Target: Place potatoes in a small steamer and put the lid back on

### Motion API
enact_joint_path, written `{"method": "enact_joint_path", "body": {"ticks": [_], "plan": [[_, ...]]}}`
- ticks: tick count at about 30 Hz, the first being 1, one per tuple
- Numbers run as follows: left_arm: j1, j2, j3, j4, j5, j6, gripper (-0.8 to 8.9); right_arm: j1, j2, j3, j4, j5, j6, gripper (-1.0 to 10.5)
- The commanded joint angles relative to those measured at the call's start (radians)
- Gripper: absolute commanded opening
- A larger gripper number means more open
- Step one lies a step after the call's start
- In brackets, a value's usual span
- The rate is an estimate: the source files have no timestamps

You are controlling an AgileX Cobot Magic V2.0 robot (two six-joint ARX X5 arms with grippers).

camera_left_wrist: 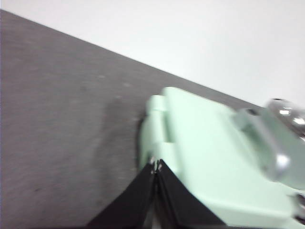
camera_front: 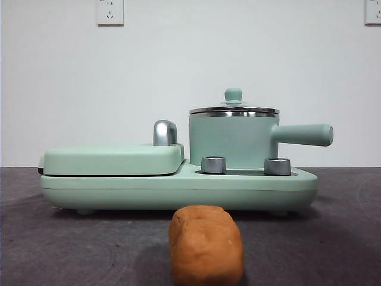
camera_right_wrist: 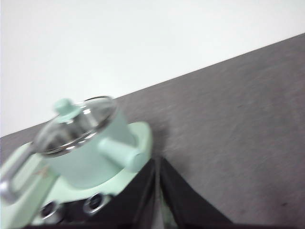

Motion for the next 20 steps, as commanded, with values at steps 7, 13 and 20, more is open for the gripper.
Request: {"method": "enact_joint_path", "body": {"ticks": [7, 13, 20], "plan": [[-0.033, 0.233, 0.248, -0.053, 0.216, 0.018, 0.09, 0.003, 0.153, 0.259, -0.171, -0.263, -0.044, 0.1], [-0.05, 0.403, 0.428, -0.152, 0.411, 0.073, 0.09, 0.003, 0.278, 0.397, -0.262, -0.408, -0.155, 0.1], [-0.092, 0.55, 0.579, -0.22, 0.532, 0.169, 0.09, 0.003, 0.421, 0.543, -0.374, -0.471, -0.341, 0.1]]}}
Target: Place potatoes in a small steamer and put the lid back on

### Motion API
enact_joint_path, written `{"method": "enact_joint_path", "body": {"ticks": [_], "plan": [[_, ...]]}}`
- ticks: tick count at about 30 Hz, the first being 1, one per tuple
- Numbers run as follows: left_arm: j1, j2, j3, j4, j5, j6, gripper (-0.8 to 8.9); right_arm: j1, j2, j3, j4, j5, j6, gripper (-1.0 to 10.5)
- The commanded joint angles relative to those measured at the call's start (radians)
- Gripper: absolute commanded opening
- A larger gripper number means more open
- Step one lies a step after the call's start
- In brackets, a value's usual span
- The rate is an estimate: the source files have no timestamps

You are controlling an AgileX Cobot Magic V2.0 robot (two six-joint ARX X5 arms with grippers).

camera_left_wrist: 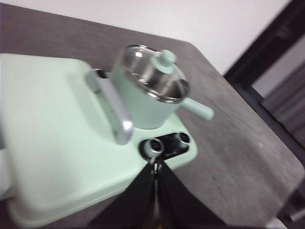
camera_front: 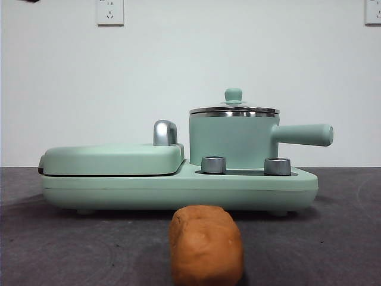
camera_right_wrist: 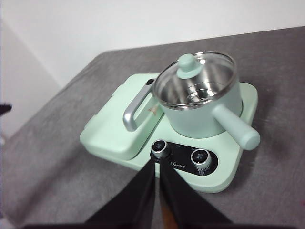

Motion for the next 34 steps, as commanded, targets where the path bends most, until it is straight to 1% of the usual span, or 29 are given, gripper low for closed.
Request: {"method": "enact_joint_path", "body": {"ticks": [1, 4, 6, 7, 10, 12, 14, 17, 20, 24, 26, 29, 34], "plan": [[-0.019, 0.035, 0.051, -0.001, 0.022, 0.066, 0.09, 0.001, 0.036, 0.039, -0.003, -0.027, -0.107, 0.1], [-0.041, 0.071, 0.087, 0.001, 0.023, 0.083, 0.11, 0.001, 0.059, 0.051, -0.001, -0.03, -0.121, 0.1], [-0.054, 0.092, 0.109, 0.0, 0.023, 0.088, 0.45, 0.001, 0.063, 0.051, 0.0, -0.029, -0.121, 0.2], [-0.06, 0.101, 0.118, 0.002, 0.023, 0.089, 0.73, 0.001, 0.063, 0.051, 0.0, -0.029, -0.121, 0.5], [-0.082, 0.131, 0.146, 0.003, 0.023, 0.107, 2.01, 0.001, 0.063, 0.051, 0.003, -0.021, -0.12, 2.0], [-0.097, 0.157, 0.167, 0.004, 0.023, 0.115, 3.14, 0.001, 0.063, 0.051, 0.005, -0.021, -0.119, 3.0], [-0.109, 0.19, 0.193, 0.003, 0.023, 0.115, 4.26, 0.001, 0.063, 0.051, 0.004, -0.021, -0.116, 3.6], [-0.131, 0.25, 0.243, 0.003, 0.023, 0.116, 5.05, 0.001, 0.063, 0.051, 0.004, -0.021, -0.111, 4.2], [-0.161, 0.325, 0.308, 0.002, 0.023, 0.124, 5.04, 0.001, 0.063, 0.051, 0.004, -0.021, -0.107, 4.5], [-0.204, 0.442, 0.417, 0.001, 0.02, 0.157, 5.04, 0.001, 0.063, 0.051, 0.004, -0.021, -0.107, 4.5], [-0.229, 0.507, 0.481, -0.002, 0.02, 0.163, 5.04, 0.001, 0.063, 0.051, 0.004, -0.021, -0.105, 4.5], [-0.27, 0.62, 0.605, -0.02, 0.019, 0.163, 5.04, 0.001, 0.063, 0.051, 0.003, -0.022, -0.084, 4.6], [-0.338, 0.806, 0.799, -0.037, -0.043, 0.205, 5.03, 0.001, 0.063, 0.051, 0.0, -0.021, -0.082, 4.6]]}}
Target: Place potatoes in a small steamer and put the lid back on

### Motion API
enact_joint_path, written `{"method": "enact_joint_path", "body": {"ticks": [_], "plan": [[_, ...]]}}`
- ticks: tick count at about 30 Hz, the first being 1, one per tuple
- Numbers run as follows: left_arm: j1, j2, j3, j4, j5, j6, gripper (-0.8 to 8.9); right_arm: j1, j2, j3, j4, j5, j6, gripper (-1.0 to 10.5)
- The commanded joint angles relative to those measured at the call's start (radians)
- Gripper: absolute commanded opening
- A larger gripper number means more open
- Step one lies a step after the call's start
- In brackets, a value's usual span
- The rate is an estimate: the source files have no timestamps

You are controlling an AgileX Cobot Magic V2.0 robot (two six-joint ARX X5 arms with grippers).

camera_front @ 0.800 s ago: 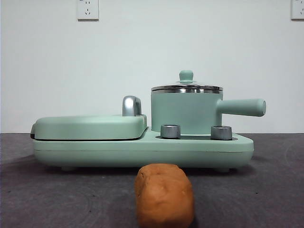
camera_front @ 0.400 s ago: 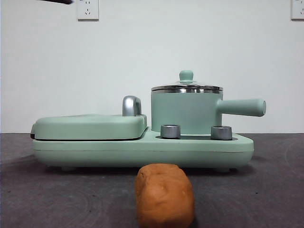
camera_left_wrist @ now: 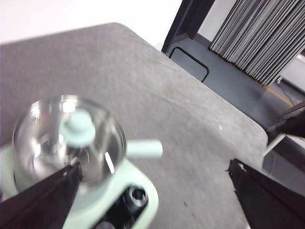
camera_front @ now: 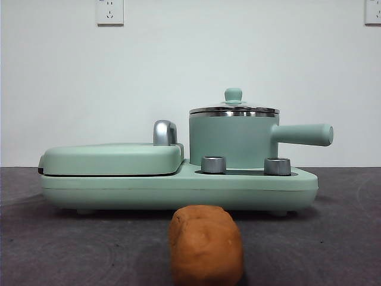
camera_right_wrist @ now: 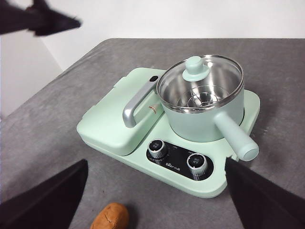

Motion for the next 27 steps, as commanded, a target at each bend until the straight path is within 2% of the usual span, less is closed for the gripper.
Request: {"method": "enact_joint_path", "body": {"ticks": [1, 6, 11, 14, 27], "plan": [[-0.038, 0.105, 0.107, 0.007, -0.051, 0.053, 5.01, 0.001, 0.004, 0.018, 0.005, 0.0, 0.011, 4.6], [-0.09, 0.253, 0.227, 0.002, -0.132, 0.097, 5.01, 0.001, 0.01, 0.018, 0.004, 0.0, 0.011, 4.6], [-0.132, 0.365, 0.286, 0.004, -0.245, 0.226, 5.01, 0.001, 0.02, 0.018, 0.0, 0.0, 0.011, 4.6], [-0.147, 0.411, 0.289, 0.028, -0.315, 0.27, 5.0, 0.001, 0.03, 0.018, -0.002, -0.001, 0.011, 4.6], [-0.149, 0.547, 0.289, 0.163, -0.349, 0.257, 4.98, 0.001, 0.036, 0.018, -0.002, -0.005, 0.011, 4.6]]}}
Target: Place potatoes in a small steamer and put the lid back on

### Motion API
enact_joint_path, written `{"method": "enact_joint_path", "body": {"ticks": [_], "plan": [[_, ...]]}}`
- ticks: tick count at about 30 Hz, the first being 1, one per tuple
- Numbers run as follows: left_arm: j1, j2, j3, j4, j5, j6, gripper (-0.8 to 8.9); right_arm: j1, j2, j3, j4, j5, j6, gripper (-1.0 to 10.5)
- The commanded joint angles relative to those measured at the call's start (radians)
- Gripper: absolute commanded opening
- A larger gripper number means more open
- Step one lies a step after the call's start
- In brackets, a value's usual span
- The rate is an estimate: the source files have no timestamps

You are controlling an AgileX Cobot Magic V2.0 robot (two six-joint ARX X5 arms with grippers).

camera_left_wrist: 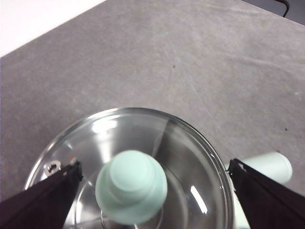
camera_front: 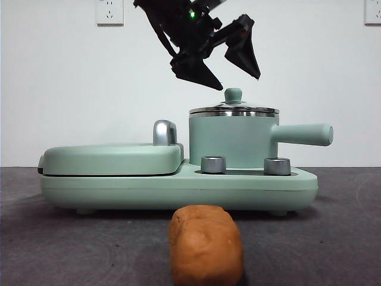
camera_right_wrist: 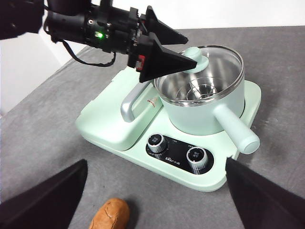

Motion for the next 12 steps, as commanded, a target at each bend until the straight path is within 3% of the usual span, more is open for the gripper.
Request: {"method": "enact_joint_path", "body": {"ticks": [1, 12], "plan": [[-0.005, 0.029, 0.031, 0.036, -0.025, 0.006, 4.98, 0.001, 0.006, 0.018, 0.008, -0.003, 0.01, 4.6], [-0.005, 0.074, 0.031, 0.068, -0.054, 0.006, 4.94, 0.001, 0.006, 0.018, 0.007, -0.011, 0.01, 4.6]]}}
